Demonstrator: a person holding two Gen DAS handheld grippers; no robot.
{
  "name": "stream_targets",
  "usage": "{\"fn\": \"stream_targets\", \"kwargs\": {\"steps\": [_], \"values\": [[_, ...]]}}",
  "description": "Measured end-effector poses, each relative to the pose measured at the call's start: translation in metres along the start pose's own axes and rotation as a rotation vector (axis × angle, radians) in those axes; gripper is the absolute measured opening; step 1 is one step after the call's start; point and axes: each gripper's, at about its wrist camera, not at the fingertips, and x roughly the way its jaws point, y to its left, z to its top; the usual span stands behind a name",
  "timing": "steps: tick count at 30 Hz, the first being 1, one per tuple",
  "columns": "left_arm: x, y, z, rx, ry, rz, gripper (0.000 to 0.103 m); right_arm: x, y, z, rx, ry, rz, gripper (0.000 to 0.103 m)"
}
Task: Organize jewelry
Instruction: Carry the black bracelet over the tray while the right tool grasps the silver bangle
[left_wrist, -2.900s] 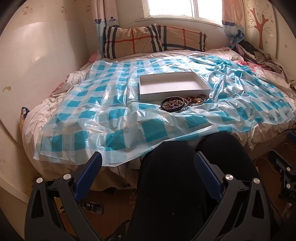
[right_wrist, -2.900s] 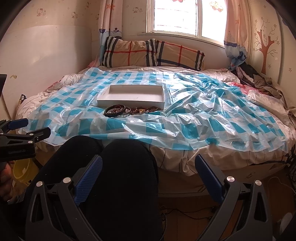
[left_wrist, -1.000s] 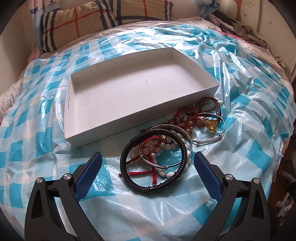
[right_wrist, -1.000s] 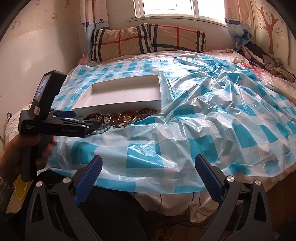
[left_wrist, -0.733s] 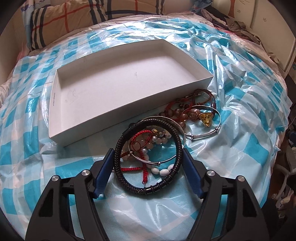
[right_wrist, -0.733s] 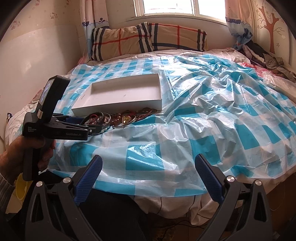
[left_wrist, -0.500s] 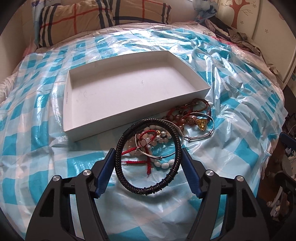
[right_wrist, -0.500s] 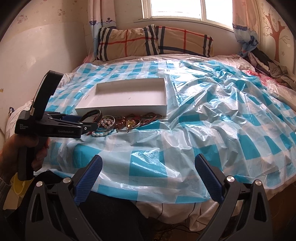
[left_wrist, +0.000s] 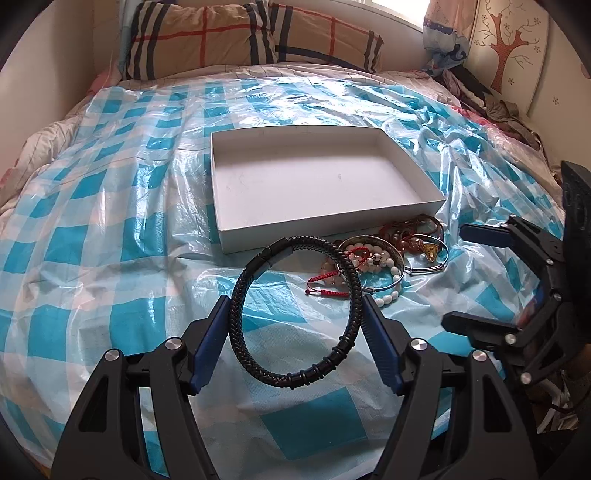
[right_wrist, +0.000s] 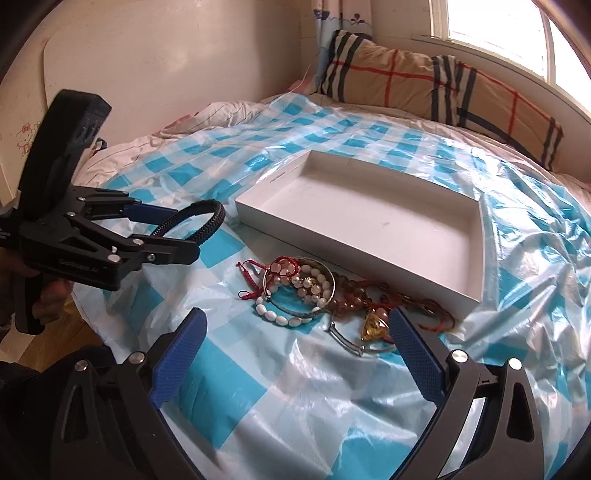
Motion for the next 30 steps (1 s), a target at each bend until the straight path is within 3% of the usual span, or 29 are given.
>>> {"fn": "stream_targets", "kwargs": {"steps": [6,12,15,21,30], "values": [[0.003,-0.001,0.006,-0.001,-0.016,-0.004,0.067,0.041,-0.009,0.017,-0.038,0.082,0.048,0.08],[0.007,0.002,0.008,-0.013,-0.02,-0.009,0.067,0.064,-0.009,0.024,-0.069,0.139,0.073,0.076],[0.01,0.003,0.009,-0.014,-0.017,-0.01,0.067,0.075,-0.01,0.023,-0.068,0.171,0.079,0.062],[0.013,0.003,0.008,-0.011,-0.013,-0.004,0.067,0.067,-0.018,0.022,-0.012,0.142,0.091,0.061],[0.012,-0.004,0.014,0.004,-0.026,-0.004,0.067,0.019,-0.028,0.023,0.053,0.017,0.031,0.061]]}}
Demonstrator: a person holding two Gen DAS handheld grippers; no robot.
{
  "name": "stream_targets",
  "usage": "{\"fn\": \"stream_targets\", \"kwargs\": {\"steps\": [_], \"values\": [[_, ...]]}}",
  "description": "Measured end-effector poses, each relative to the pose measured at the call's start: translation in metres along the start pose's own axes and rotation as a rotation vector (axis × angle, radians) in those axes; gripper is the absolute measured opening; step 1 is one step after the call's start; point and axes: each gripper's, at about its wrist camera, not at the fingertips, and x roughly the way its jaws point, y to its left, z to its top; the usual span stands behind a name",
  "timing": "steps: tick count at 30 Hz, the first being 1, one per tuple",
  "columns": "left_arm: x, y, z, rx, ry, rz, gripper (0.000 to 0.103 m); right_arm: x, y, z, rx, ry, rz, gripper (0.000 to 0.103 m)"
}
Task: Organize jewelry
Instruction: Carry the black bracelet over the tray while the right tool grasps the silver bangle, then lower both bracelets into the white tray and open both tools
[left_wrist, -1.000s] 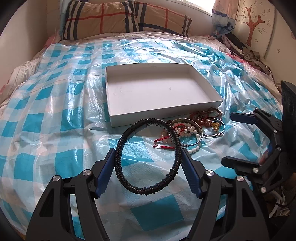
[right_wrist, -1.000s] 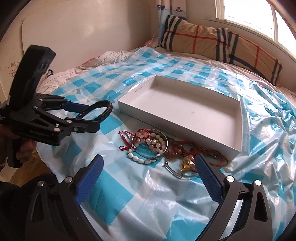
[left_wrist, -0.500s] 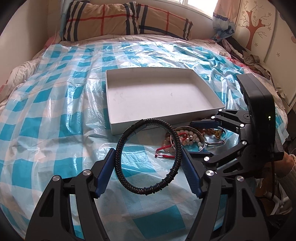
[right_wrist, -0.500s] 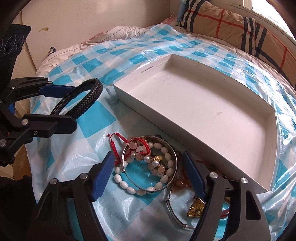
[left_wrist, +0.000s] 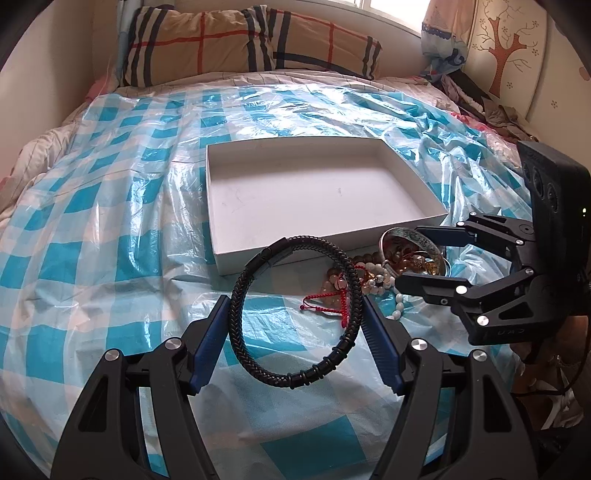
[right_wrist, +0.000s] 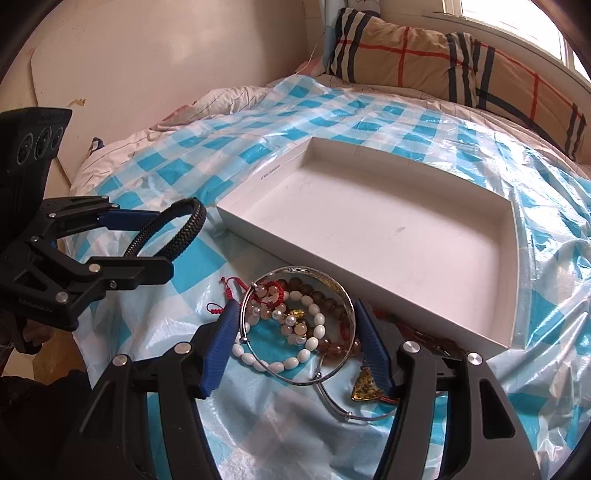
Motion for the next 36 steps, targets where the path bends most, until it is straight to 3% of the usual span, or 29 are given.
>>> {"fn": "stream_targets", "kwargs": {"steps": [11,36], "values": [[0.016,-0.022,0.034,0.045,-0.042,0.006,0.067,-0.025,-0.032,0.008,0.05,-0.098,-0.114,0.061],[0.083,-0.026,0.089,0.084,-0.062,0.027,0.067,0.016,-0.069,0.027,0.058,-0.106,-0.135,0.061]]}}
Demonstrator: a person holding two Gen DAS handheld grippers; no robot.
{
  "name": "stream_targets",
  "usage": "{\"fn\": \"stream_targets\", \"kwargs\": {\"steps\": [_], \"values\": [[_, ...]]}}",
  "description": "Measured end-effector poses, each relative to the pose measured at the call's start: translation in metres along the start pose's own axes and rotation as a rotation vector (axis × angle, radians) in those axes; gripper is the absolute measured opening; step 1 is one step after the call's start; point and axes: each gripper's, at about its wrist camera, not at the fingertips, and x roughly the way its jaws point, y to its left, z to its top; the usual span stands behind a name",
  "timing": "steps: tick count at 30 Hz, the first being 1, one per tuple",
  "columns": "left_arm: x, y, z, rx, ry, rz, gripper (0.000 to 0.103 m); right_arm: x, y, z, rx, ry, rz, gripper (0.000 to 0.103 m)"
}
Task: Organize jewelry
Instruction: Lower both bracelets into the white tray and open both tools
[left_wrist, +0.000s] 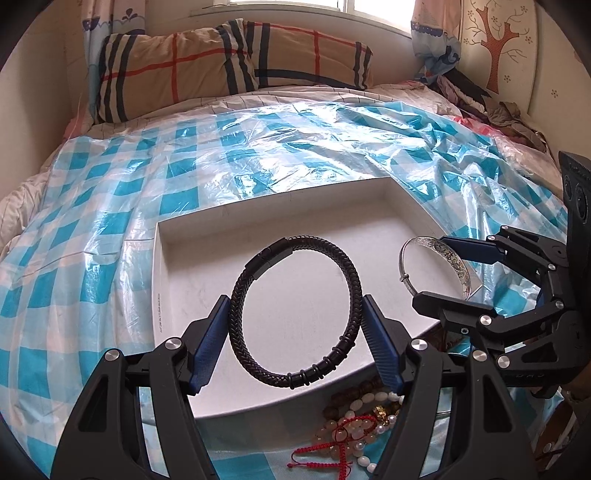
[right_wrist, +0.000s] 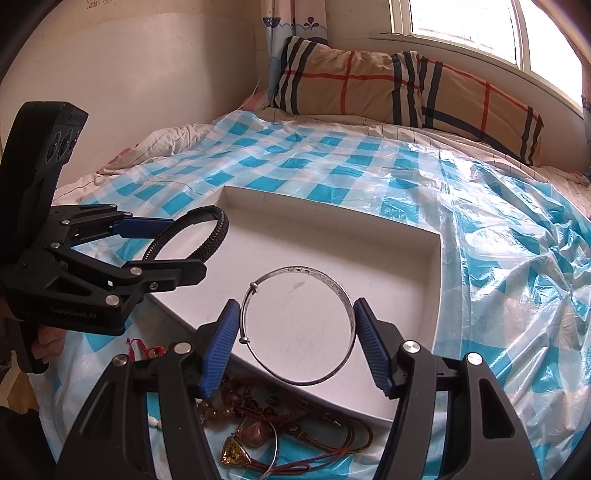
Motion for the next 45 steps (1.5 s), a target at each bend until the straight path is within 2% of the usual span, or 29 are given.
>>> {"fn": "stream_targets", "kwargs": {"steps": [11,13,14,17,19,26,32,45], "values": [[0.033,0.003,0.003,0.001,0.038,0.022,0.069,0.026,-0.005,0.001,-0.002,0.036,-0.008,0.062],[0.037,0.005,0.002,-0.011,0.057,0.048,0.07,0.027,-0.006,0.001,0.001,0.038,-0.022,0.069],[0.036,0.005,0.001,-0.017,0.058,0.056,0.071,0.025,-0.006,0.001,0.002,0.034,-0.028,0.07],[0.022,0.004,-0.001,-0.038,0.038,0.072,0.071,0.015,-0.005,0.001,0.007,0.031,-0.039,0.07],[0.008,0.002,-0.005,-0.063,0.022,0.077,0.076,0.005,-0.005,-0.001,0.008,0.027,-0.048,0.07],[-0.034,-0.014,-0.037,-0.119,0.015,0.046,0.08,-0.039,-0.003,-0.012,0.04,0.013,-0.092,0.072],[-0.054,-0.024,-0.054,-0.13,0.024,0.032,0.083,-0.066,0.006,-0.023,0.071,0.005,-0.106,0.074],[-0.088,-0.035,-0.065,-0.146,0.01,0.025,0.087,-0.097,0.018,-0.042,0.091,0.012,-0.111,0.076]]}}
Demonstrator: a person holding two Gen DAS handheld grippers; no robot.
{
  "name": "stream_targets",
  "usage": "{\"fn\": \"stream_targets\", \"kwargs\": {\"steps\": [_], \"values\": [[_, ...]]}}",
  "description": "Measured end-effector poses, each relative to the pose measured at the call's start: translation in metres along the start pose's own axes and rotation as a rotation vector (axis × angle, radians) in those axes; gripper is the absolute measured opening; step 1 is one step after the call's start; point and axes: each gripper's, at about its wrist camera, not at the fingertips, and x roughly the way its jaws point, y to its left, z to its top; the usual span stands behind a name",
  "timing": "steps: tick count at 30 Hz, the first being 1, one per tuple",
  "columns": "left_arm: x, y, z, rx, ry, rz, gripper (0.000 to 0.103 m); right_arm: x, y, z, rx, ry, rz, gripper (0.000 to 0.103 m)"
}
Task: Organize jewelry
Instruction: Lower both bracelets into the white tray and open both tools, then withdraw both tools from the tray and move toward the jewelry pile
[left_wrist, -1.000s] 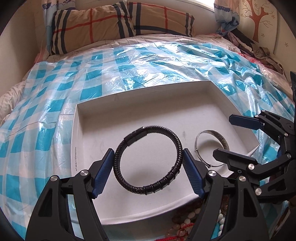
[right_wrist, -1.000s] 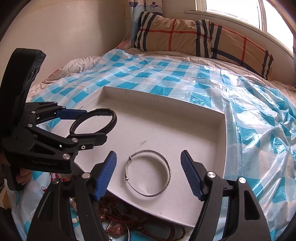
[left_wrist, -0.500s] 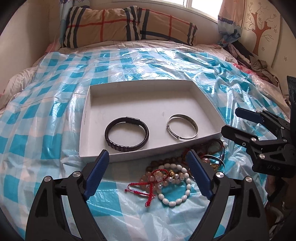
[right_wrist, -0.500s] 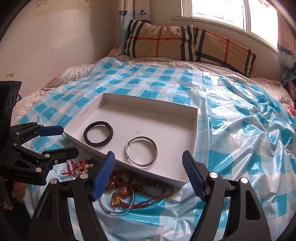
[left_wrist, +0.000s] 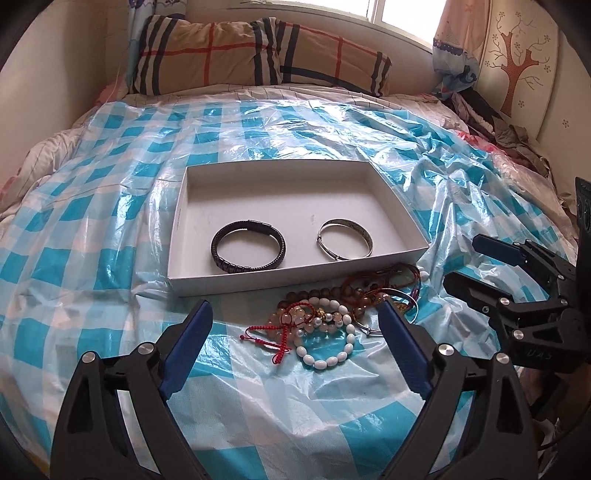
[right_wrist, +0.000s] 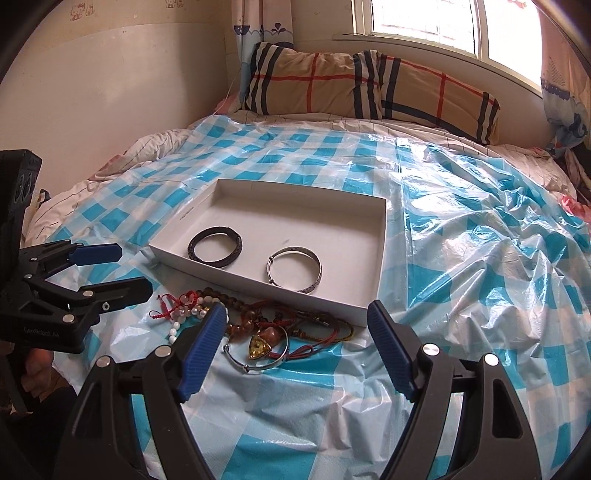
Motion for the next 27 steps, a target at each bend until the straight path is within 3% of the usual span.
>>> {"fn": "stream_targets", "kwargs": {"steps": [27], "values": [[-0.031,-0.015,-0.002,0.022,-0.026,-0.002,0.09,-0.032,0.008,-0.003,-0.004,-0.029,-0.003,0.078]]}}
